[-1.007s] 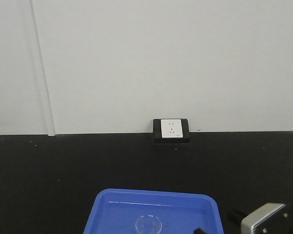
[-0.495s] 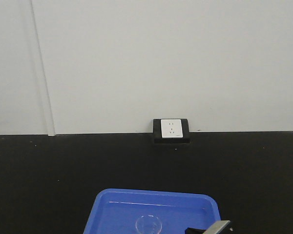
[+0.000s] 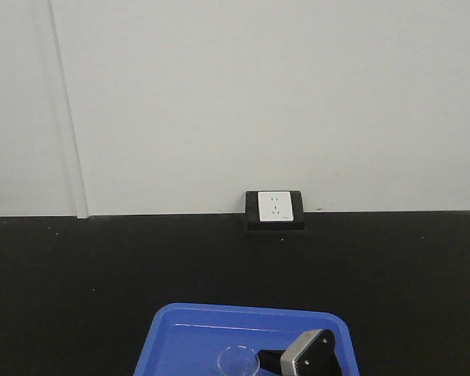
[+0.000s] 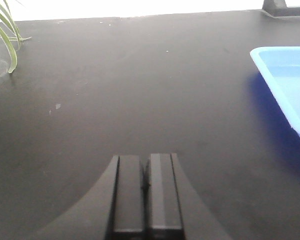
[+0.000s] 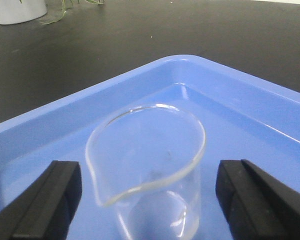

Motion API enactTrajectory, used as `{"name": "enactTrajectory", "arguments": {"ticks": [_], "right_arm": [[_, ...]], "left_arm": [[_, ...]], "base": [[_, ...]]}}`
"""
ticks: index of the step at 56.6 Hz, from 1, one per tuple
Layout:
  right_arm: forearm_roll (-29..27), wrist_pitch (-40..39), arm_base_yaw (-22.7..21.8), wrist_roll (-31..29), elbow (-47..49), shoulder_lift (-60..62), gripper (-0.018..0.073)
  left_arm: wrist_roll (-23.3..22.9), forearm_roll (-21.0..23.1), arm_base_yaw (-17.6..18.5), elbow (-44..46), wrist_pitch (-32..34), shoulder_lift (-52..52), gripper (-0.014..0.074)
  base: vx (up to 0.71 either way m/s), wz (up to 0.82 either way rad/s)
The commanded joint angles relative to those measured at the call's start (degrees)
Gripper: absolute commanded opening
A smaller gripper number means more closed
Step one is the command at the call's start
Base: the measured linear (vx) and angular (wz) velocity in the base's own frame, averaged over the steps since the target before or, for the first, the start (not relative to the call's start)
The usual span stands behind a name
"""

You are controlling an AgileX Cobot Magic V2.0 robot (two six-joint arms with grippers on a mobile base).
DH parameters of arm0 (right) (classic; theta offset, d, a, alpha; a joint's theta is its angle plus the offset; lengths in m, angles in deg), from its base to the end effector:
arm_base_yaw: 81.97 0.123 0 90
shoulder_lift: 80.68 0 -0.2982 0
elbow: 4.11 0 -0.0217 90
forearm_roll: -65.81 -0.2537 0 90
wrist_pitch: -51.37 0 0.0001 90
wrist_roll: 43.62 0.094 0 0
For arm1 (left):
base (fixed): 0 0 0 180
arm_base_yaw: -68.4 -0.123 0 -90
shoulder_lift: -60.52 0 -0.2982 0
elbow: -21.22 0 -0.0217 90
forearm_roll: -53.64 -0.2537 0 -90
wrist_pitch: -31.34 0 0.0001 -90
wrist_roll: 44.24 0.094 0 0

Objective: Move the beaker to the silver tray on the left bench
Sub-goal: 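Close the right gripper around the beaker rim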

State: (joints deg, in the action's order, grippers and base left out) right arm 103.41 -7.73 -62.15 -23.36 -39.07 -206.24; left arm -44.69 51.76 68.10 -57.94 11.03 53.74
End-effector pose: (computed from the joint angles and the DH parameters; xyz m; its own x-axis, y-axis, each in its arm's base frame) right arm 0.3171 0.1666 0.1094 -0.2667 -0.1170 -0.9566 -0.7647 0.6298 0.1362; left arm 0.0456 0.0013 0.1714 -0.2800 0.0215 -0.9598 -0.0098 0.9996 0.0252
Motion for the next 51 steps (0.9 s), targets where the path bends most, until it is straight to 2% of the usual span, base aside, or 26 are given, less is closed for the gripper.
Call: {"name": "enactTrajectory", "arguments": {"ticks": [1, 17, 22, 28, 38, 51], "right_arm": [[0.7, -3.4, 0.0, 2.0, 3.4, 1.0, 0.059], [4.0, -3.6, 0.0, 5.7, 10.1, -3.5, 0.0588], [4.0, -3.7, 0.0, 6.0, 11.0, -3.8, 0.0555], [3.2, -4.5, 0.0, 5.9, 11.1, -3.7, 0.04], [2.9, -4.6, 0.0, 6.0, 11.1, -3.3, -0.0018], [4.2, -0.4, -0.1, 11.9, 11.0, 3.3, -0.0007]], "left_arm": [[0.0, 0.0, 0.3, -1.6, 4.5, 0.9, 0.0001], [0.0, 0.0, 0.3, -1.6, 4.5, 0.9, 0.0001], [0.0, 0.0, 0.3, -1.6, 4.5, 0.9, 0.0001], [0.0, 0.0, 0.3, -1.6, 4.5, 0.9, 0.0001], [0.0, 0.0, 0.3, -1.6, 4.5, 0.9, 0.0001], [-0.1, 0.0, 0.3, -1.6, 4.5, 0.9, 0.0001]], "base": [[0.0, 0.0], [0.0, 0.0], [0.0, 0.0], [0.0, 0.0], [0.0, 0.0], [0.0, -0.01]]}}
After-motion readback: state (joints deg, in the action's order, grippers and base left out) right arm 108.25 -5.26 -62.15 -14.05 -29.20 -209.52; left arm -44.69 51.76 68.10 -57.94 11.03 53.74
